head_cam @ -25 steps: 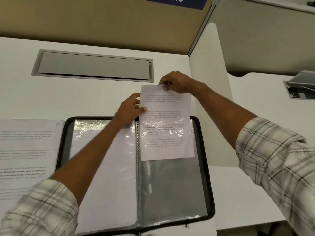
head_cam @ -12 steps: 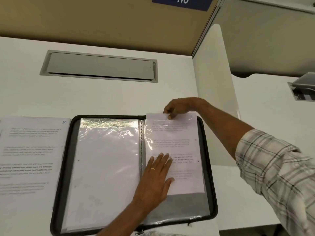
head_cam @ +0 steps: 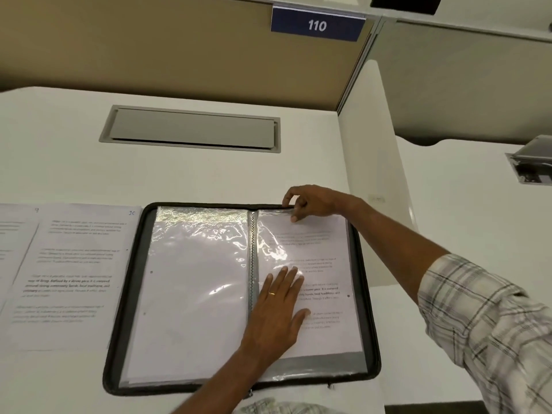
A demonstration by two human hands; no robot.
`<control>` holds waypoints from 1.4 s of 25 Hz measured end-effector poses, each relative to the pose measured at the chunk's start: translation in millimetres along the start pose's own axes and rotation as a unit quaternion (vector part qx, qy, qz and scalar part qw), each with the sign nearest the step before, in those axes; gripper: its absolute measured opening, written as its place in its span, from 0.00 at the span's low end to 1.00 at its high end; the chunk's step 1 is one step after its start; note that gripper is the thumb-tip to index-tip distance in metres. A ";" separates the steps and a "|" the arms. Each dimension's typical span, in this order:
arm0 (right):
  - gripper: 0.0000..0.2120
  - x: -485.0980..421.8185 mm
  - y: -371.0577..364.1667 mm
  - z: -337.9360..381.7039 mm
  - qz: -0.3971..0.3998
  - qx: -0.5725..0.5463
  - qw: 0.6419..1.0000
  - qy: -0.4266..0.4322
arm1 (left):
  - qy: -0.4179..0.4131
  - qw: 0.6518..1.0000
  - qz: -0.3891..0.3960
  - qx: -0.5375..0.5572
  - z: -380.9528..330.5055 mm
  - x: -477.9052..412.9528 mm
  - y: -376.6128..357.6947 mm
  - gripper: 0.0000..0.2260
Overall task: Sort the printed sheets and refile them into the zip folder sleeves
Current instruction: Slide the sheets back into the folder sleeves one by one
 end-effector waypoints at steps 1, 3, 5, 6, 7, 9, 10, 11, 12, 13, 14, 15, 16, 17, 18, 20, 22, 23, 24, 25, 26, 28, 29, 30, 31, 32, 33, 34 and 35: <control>0.20 2.4 -4.8 -3.6 -0.001 -0.008 1.000 -0.008 | 0.001 1.000 -0.001 0.002 0.1 2.4 0.6 0.28; 0.20 6.5 -16.1 -10.2 0.005 -0.005 1.000 -0.028 | -0.001 1.000 -0.007 0.004 -2.3 7.1 2.5 0.27; 0.20 8.0 -25.2 -13.1 0.007 0.010 0.999 -0.036 | -0.006 1.000 -0.010 0.002 -6.7 11.9 2.2 0.27; 0.21 9.4 -24.8 -11.1 -0.003 0.009 0.999 -0.034 | -0.009 1.000 -0.010 -0.003 -9.0 14.0 1.3 0.27; 0.24 11.8 -21.7 -6.3 -0.017 0.002 1.000 -0.023 | -0.011 1.000 -0.009 -0.008 -10.9 15.4 0.1 0.27; 0.31 16.4 -12.8 2.8 -0.046 -0.008 0.999 0.009 | -0.009 1.000 -0.007 -0.010 -11.4 17.5 -0.9 0.27; 0.33 19.3 -9.3 2.8 -0.055 -0.003 0.998 0.017 | -0.008 1.000 -0.009 -0.007 -11.3 18.6 -0.2 0.27; 0.33 21.9 -7.4 1.8 -0.060 0.009 0.998 0.021 | -0.008 1.000 -0.012 -0.002 -10.7 19.3 1.1 0.27; 0.32 23.3 -7.7 0.4 -0.062 0.023 0.998 0.017 | -0.008 1.000 -0.016 0.001 -9.6 19.7 3.1 0.27; 0.31 24.9 -10.7 0.7 -0.058 0.032 0.998 0.012 | -0.007 1.000 -0.018 0.002 -8.7 19.8 4.2 0.26; 0.30 25.5 -13.6 0.0 -0.055 0.047 0.997 0.004 | -0.004 1.000 -0.017 0.002 -7.9 19.5 3.7 0.27; 0.29 27.1 -15.1 1.3 -0.058 0.074 0.996 -0.003 | -0.001 1.000 -0.012 -0.003 -7.6 19.9 2.3 0.27; 0.28 29.5 -13.5 2.3 -0.073 0.116 0.990 -0.014 | 0.002 1.000 -0.004 -0.011 -6.9 20.2 -0.8 0.28; 0.29 34.3 -9.9 3.9 -0.097 0.157 0.982 -0.025 | 0.006 1.000 0.007 -0.022 -6.7 20.8 -5.0 0.29; 0.31 41.3 -4.2 4.9 -0.130 0.180 0.974 -0.038 | 0.010 0.999 0.017 -0.035 -6.4 21.6 -9.6 0.31; 0.30 61.7 5.8 2.7 -0.211 0.153 0.964 -0.052 | 0.020 0.998 0.030 -0.057 -5.4 23.5 -18.3 0.33; 0.29 83.6 9.0 -2.8 -0.286 0.124 0.949 -0.049 | 0.017 0.998 0.021 -0.061 -6.5 24.3 -23.9 0.33; 0.30 92.0 8.2 -4.3 -0.302 0.124 0.944 -0.053 | 0.014 0.998 0.013 -0.054 -7.5 24.5 -25.2 0.33; 0.32 96.4 7.4 -6.1 -0.302 0.126 0.943 -0.065 | 0.012 0.999 0.004 -0.045 -6.7 24.3 -25.7 0.32; 0.34 98.3 6.3 -9.2 -0.290 0.122 0.945 -0.086 | 0.013 0.999 -0.001 -0.032 -5.6 24.2 -25.6 0.32; 0.36 99.5 5.6 -11.6 -0.273 0.107 0.950 -0.112 | 0.015 1.000 -0.005 -0.015 -4.3 24.0 -25.0 0.32; 0.37 98.0 4.9 -7.8 -0.235 0.028 0.963 -0.131 | 0.034 0.999 -0.011 0.042 -3.7 22.0 -15.8 0.31; 0.37 97.3 4.7 0.8 -0.226 -0.048 0.966 -0.113 | 0.056 0.994 -0.009 0.089 -3.1 21.1 -9.2 0.31; 0.35 97.2 4.0 13.9 -0.220 -0.145 0.961 -0.087 | 0.086 0.985 -0.007 0.152 -3.6 21.3 0.7 0.31; 0.33 97.1 2.2 30.6 -0.211 -0.249 0.943 -0.059 | 0.122 0.966 -0.008 0.227 -3.8 22.0 12.7 0.31; 0.30 96.1 0.4 48.3 -0.201 -0.340 0.918 -0.034 | 0.155 0.940 -0.014 0.303 -4.0 23.4 27.2 0.31; 0.28 93.7 -0.1 65.5 -0.194 -0.411 0.890 -0.012 | 0.188 0.910 -0.028 0.368 -4.0 25.2 46.0 0.30; 0.25 90.4 -1.9 80.9 -0.189 -0.466 0.865 0.009 | 0.216 0.879 -0.043 0.423 -2.5 26.6 65.9 0.31; 0.23 84.7 -7.0 95.9 -0.175 -0.499 0.848 0.029 | 0.238 0.850 -0.058 0.467 1.5 29.4 87.2 0.35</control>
Point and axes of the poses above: each hand's wrist, its own x-axis away from the middle knuckle, its own y-axis out of the back of the hand, z = x × y, the point moved 10 cm from there along -x, towards the middle knuckle, and after that the axes turned 7 degrees about y, right-handed, at the moved point
